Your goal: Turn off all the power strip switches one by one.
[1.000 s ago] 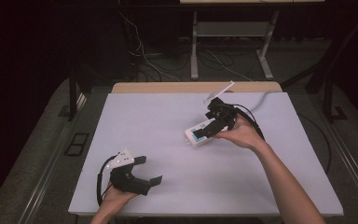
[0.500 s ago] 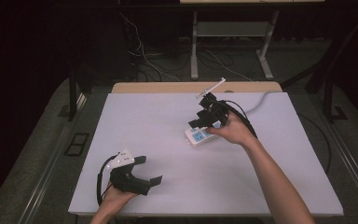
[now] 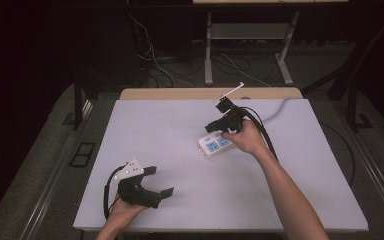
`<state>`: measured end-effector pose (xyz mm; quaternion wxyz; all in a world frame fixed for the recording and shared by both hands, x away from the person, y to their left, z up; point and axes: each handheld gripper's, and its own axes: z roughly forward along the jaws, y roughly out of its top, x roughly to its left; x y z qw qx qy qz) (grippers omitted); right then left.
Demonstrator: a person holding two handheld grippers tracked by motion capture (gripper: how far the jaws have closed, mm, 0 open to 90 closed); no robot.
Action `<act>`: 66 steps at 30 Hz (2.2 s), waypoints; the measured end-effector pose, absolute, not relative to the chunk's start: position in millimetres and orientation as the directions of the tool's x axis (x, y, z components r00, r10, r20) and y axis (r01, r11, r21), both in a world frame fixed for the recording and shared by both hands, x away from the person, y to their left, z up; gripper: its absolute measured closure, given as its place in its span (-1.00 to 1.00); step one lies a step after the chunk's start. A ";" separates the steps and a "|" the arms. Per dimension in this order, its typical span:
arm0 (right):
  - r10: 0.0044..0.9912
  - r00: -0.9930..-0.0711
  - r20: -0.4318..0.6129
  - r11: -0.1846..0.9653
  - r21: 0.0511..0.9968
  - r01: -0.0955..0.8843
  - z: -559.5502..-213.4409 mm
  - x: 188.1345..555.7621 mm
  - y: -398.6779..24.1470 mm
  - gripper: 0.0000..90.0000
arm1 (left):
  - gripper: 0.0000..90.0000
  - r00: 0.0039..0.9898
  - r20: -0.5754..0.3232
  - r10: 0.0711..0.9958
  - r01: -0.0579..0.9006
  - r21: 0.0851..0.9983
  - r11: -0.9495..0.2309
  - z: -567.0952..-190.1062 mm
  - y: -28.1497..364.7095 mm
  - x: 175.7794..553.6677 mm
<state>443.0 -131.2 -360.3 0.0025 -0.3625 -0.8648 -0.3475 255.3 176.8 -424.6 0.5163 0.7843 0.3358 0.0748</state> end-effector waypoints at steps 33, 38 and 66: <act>0.642 -0.707 0.295 0.486 0.557 0.674 -410.4 452.6 -126.3 0.99 | -1.00 0.766 -0.227 0.602 0.447 0.860 -0.244 -424.5 178.5 255.4; 0.647 -0.703 0.296 0.482 0.555 0.678 -413.7 453.5 -125.5 0.99 | -1.00 0.766 -0.226 0.602 0.447 0.860 -0.246 -424.7 179.0 255.7; 0.647 -0.732 0.213 0.522 0.577 0.629 -414.4 447.2 -117.9 1.00 | -1.00 0.773 -0.208 0.600 0.442 0.855 -0.273 -425.8 175.9 254.2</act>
